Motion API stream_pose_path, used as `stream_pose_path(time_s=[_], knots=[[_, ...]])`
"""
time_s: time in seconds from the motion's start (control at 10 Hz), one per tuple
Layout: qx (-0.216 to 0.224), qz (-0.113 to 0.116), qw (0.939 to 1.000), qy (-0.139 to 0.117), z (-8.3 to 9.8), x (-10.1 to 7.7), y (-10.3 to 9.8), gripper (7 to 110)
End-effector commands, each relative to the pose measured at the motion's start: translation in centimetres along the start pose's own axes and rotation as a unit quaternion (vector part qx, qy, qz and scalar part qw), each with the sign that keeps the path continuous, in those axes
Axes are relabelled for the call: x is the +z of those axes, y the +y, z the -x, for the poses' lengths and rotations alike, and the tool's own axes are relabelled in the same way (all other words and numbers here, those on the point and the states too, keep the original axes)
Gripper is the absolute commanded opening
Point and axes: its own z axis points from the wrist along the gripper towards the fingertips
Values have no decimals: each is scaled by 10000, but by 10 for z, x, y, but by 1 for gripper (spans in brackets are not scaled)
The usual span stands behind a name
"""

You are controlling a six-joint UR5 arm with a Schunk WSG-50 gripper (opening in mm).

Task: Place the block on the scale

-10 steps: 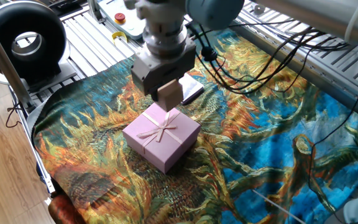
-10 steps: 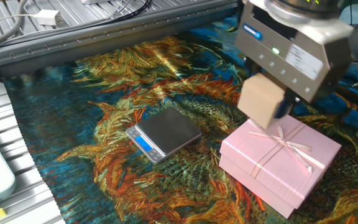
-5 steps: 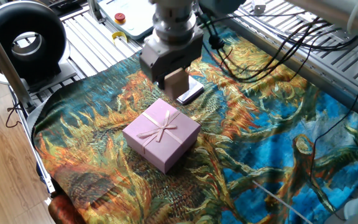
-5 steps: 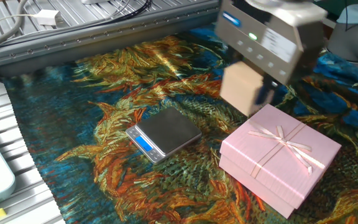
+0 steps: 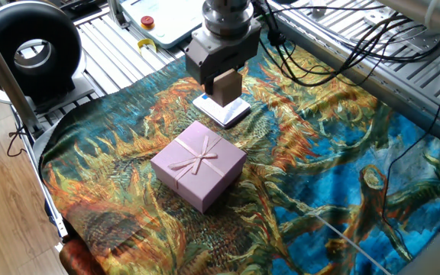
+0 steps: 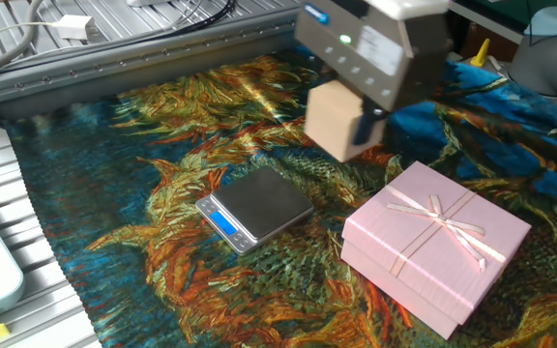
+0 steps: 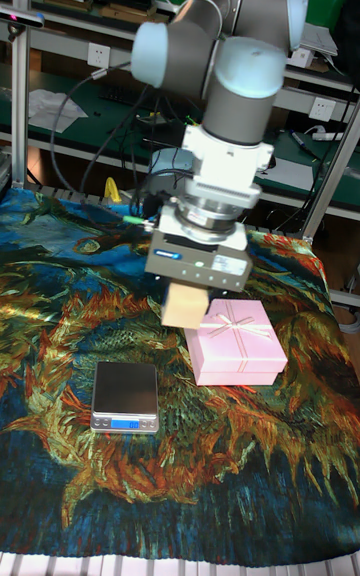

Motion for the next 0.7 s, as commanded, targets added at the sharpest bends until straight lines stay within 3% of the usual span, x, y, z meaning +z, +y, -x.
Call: stream_pose_path(time_s=[0.0,0.6], knots=[[62,-23,10000,-56,15,10,-18,7],[185,-88,9996,-186,36,44,-26,7]])
